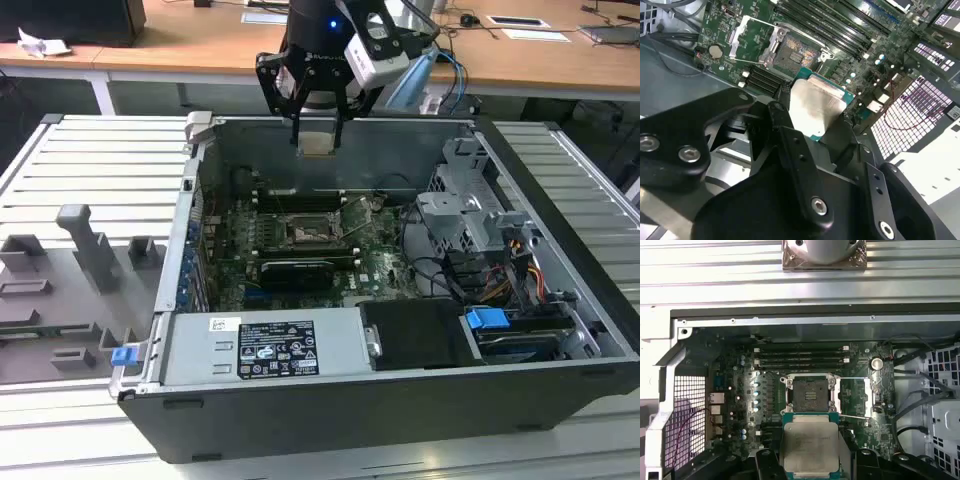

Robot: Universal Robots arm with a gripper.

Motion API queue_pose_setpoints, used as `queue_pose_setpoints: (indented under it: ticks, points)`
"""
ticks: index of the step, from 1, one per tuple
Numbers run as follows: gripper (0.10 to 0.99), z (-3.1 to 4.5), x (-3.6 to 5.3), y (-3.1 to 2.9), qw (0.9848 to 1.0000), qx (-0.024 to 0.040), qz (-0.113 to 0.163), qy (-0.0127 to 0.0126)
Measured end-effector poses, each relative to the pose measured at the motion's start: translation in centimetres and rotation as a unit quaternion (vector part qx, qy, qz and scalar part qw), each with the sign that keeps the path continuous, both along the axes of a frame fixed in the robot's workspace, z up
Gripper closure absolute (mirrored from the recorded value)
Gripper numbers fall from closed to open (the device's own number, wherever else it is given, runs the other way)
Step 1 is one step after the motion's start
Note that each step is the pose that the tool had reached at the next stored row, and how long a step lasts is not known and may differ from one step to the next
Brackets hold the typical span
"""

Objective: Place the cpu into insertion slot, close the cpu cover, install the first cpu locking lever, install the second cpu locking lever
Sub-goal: 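Place the cpu into insertion slot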

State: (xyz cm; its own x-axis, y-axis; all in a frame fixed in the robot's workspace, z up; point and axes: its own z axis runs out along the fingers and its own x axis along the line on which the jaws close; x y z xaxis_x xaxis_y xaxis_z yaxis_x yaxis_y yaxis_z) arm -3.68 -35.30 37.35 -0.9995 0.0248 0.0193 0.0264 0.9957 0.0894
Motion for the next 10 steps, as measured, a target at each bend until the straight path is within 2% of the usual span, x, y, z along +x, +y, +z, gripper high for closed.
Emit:
queue_pose_setpoints:
  ticks: [4, 10]
  points:
    - [0.557, -0.08, -0.01, 0.01, 0.9998, -0.0005, -0.019, 0.0]
    - [0.557, -0.31, -0.02, 0.0, 0.9998, -0.0009, -0.02, 0.0001]
